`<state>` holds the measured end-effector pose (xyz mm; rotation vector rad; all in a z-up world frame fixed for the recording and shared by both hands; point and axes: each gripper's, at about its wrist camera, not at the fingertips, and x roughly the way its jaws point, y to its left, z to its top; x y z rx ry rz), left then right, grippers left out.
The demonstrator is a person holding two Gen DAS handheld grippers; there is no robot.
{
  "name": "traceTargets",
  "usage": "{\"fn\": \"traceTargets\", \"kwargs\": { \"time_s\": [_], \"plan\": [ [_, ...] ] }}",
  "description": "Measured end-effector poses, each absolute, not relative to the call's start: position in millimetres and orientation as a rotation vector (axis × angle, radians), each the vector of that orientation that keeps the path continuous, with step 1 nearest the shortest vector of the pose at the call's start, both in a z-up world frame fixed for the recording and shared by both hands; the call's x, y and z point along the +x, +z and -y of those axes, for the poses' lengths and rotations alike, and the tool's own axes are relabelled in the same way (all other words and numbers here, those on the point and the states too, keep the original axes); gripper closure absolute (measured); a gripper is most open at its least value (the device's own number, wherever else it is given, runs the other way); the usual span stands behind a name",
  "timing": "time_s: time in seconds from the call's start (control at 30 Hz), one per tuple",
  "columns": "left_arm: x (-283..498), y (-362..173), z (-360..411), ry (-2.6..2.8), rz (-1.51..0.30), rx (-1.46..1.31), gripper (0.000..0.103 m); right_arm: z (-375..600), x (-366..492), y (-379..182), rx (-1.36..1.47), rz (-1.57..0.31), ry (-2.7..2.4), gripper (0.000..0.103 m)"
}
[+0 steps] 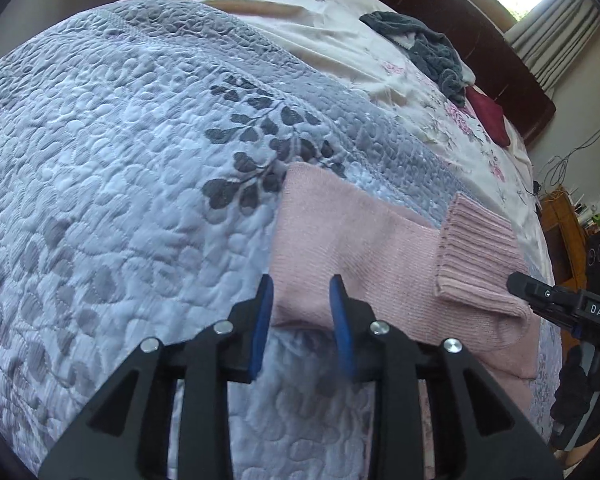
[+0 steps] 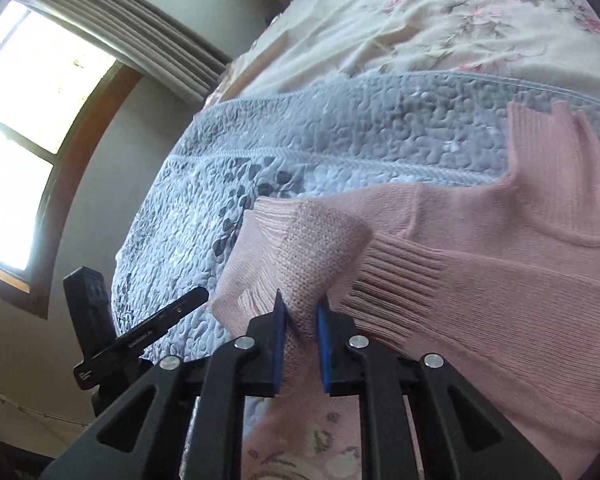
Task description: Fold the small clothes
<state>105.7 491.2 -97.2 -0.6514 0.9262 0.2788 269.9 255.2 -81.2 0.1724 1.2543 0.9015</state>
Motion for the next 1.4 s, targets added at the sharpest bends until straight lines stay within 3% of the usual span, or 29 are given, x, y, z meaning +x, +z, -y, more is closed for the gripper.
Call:
{"fn": "traceTargets", "kwargs": {
  "time_s": [0.37,0.67,0.8,1.0,1.13,1.27,1.4],
  "plan": [
    [175,-93,-397,0.074,-0.963,-0.584,0.074,-116,301,-103,0.170,-1.247,0.646,0.089],
    [213,-140,-357,0.055,-1.107,-0.522,0.075,-83,310,-174,0.193,-1.357,0.529,0.088],
    [217,-153,-361,0.052,-1.117,-0.534,0.076,-78,309,-178,0.197,-1.362,0.531,0.086],
    [216,-141,-359,0.049,-1.116,-0.501,0.074,-96,291,-133,-0.050,-1.232,0.491,0.062],
    [215,-128,-353,0.026,-1.090,-0.487,0.073,-129,280,-117,-0.123,-1.214,0.593,0.059],
    [221,-132,-343,0.013,-1.120,-0.469,0.071,-168,276,-133,-0.238,-1.243,0.595,0.049],
    [224,-150,-348,0.030,-1.161,-0.512,0.072,-183,277,-163,-0.343,-1.290,0.544,0.051]
  ]
}}
